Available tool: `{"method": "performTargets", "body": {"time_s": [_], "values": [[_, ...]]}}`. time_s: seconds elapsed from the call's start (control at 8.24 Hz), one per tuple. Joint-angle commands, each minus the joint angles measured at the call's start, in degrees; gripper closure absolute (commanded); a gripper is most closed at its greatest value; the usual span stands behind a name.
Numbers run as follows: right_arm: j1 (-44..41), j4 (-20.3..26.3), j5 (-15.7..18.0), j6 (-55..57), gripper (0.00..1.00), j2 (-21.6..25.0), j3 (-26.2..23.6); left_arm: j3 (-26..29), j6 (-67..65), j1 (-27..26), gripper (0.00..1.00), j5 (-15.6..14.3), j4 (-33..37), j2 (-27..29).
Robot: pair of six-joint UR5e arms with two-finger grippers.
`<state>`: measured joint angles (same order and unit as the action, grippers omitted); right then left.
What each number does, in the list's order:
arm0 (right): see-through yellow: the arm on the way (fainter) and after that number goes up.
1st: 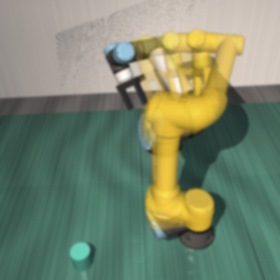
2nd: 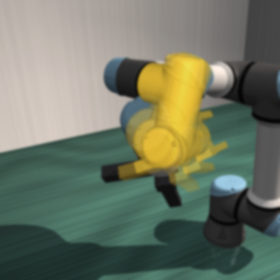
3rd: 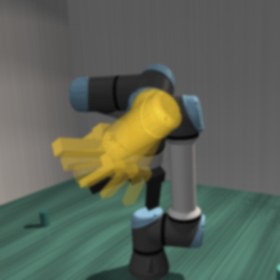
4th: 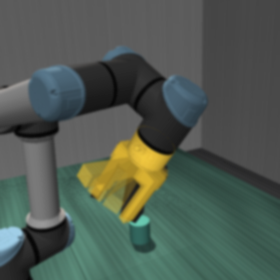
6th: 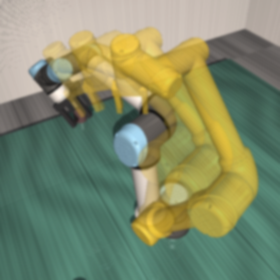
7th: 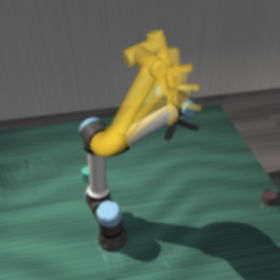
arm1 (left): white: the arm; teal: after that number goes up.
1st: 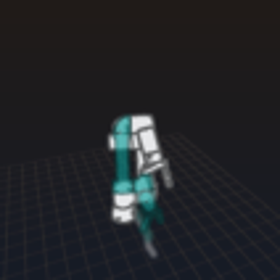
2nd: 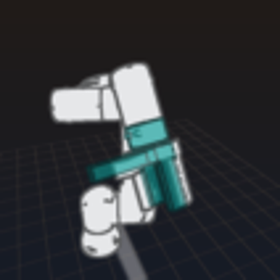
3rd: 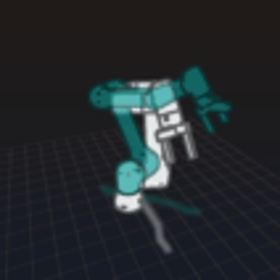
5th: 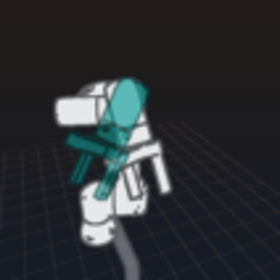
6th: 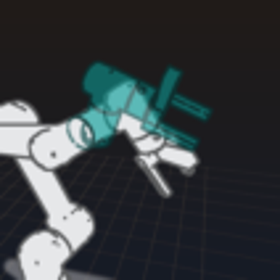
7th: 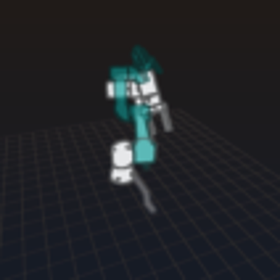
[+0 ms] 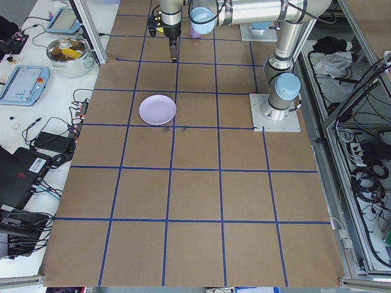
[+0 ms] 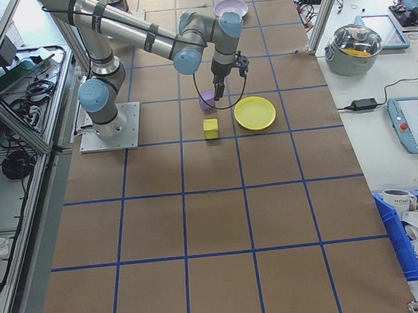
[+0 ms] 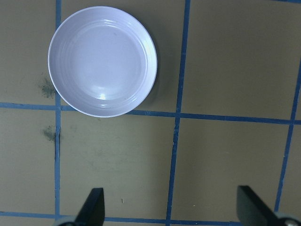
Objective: Sort blocks by color into plates
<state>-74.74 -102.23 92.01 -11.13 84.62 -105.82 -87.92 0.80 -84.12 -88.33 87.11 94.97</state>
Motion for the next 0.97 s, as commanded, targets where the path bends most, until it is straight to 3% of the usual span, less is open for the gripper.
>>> {"method": "performTargets", "body": {"time_s": [0.0, 0.24, 0.36, 0.61, 0.85], "values": [[4.8, -1.7, 3.9, 3.0, 0.0, -0.9, -4.0, 0.0, 0.1, 0.0, 0.0, 0.0, -0.1, 0.0], [5.1, -5.0, 3.6, 2.2, 0.03, -3.2, -7.0, -0.1, 0.1, 0.0, 0.0, 0.0, -0.3, 0.0], [5.2, -11.2, 3.9, 2.2, 0.01, -4.2, -9.4, -0.1, 0.1, 0.0, 0.0, 0.0, -0.4, 0.1], [5.2, -17.5, 4.0, -5.3, 0.0, -8.0, -11.0, -0.1, 0.1, 0.0, 0.0, 0.0, -0.4, 0.1], [5.2, -18.8, 4.9, -6.6, 0.0, -9.1, -11.0, -0.2, 0.1, 0.0, 0.0, 0.0, -0.4, 0.1]]}}
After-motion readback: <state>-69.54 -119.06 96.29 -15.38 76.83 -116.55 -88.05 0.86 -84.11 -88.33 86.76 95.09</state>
